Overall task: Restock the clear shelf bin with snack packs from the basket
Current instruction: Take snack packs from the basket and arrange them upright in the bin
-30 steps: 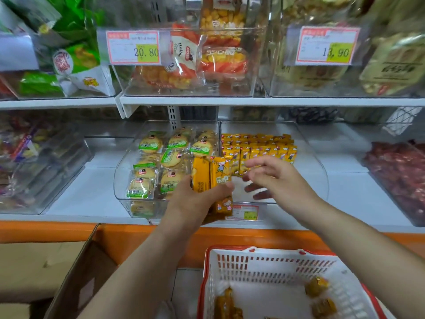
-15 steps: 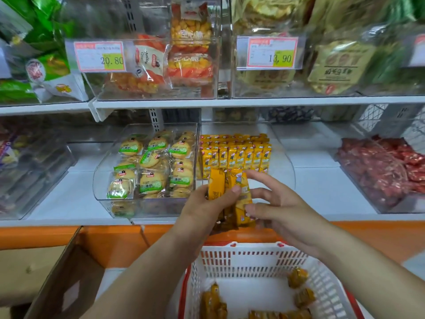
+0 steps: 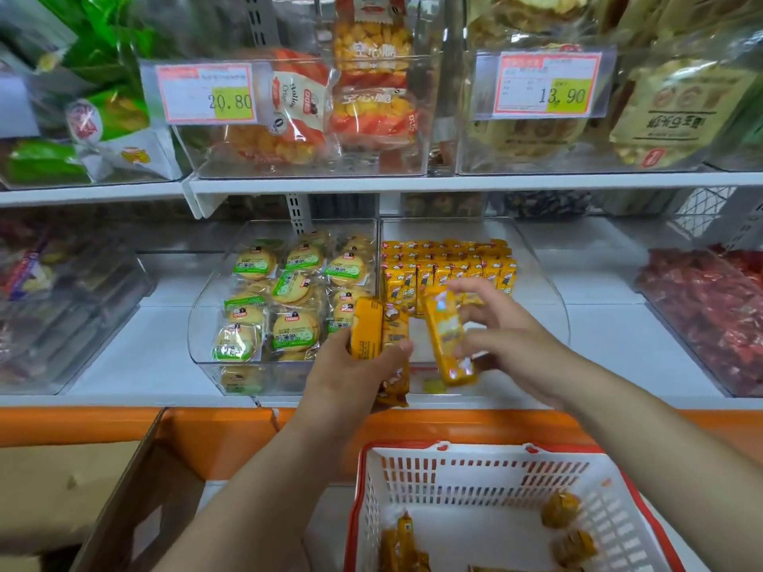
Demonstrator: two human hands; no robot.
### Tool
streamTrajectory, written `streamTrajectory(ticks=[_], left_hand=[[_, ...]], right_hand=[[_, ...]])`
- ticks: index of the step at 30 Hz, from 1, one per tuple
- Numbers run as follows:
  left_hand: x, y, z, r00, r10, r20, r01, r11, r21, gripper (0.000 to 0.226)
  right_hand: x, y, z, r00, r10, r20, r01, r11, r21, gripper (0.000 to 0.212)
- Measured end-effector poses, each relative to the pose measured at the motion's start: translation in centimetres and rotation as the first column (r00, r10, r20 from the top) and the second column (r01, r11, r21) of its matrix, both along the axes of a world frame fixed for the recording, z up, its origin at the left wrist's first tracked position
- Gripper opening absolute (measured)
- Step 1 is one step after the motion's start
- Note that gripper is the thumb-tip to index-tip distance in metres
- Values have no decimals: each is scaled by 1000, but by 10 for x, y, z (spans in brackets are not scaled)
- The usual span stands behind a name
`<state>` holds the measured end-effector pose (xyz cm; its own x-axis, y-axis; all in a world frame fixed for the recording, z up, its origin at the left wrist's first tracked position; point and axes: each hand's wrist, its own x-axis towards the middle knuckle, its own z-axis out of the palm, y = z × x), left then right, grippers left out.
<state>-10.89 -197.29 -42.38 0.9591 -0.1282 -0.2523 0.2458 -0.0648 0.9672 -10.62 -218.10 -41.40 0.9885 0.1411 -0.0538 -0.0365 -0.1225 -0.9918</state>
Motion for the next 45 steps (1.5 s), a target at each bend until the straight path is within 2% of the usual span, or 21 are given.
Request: streamTrajectory(ticks=[3,7,10,13,17,22,25,28,31,33,36,41,45], left_hand=[[6,18,-1,997,72,-1,-72,997,24,12],[9,33,-1,995,100,11,-100,995,0,10],[10,39,-2,995,99,12,-99,995,-7,15],[11,41,-3,996,89,15,-89,996,-16,16],[15,36,-5,995,98,-9,-98,995,-31,12],[17,31,-8,994,107,-39,-109,992,-61,9],[18,27,-9,994,105,-41,-108,991,-74,8],[18,20,-9,993,95,-69,-101,990,-96,8],[17,9,-8,992,48,-120,-64,989,-132,10],[12,-1,-6,991,-28,-127,7,987,-163,9],[-1,-17,-5,981,-181,-66,168,971,-168,7],[-17,-36,-5,937,-349,27,349,925,-147,11],[-23,-46,-6,902,-430,-17,426,897,-115,32]], right_hand=[[45,-4,-13,986,-138,95,150,981,-124,54],[105,-3,-43,951,-207,232,287,869,-403,49],[141,0,-63,930,-250,272,354,810,-467,45],[161,2,-81,929,-215,299,354,751,-557,40],[172,5,-93,925,-183,334,363,688,-629,47],[170,6,-92,919,-239,313,389,680,-621,53],[151,1,-76,928,-246,279,371,668,-645,46],[110,-4,-51,931,-223,288,357,715,-601,31],[45,-4,-27,964,-152,219,231,888,-397,16],[1,0,-14,990,-85,111,105,978,-182,20],[-41,2,-9,996,-93,16,93,996,-3,30],[-55,-9,-7,987,-162,5,162,986,-40,37],[-58,-26,-5,991,-131,12,131,988,-80,23]])
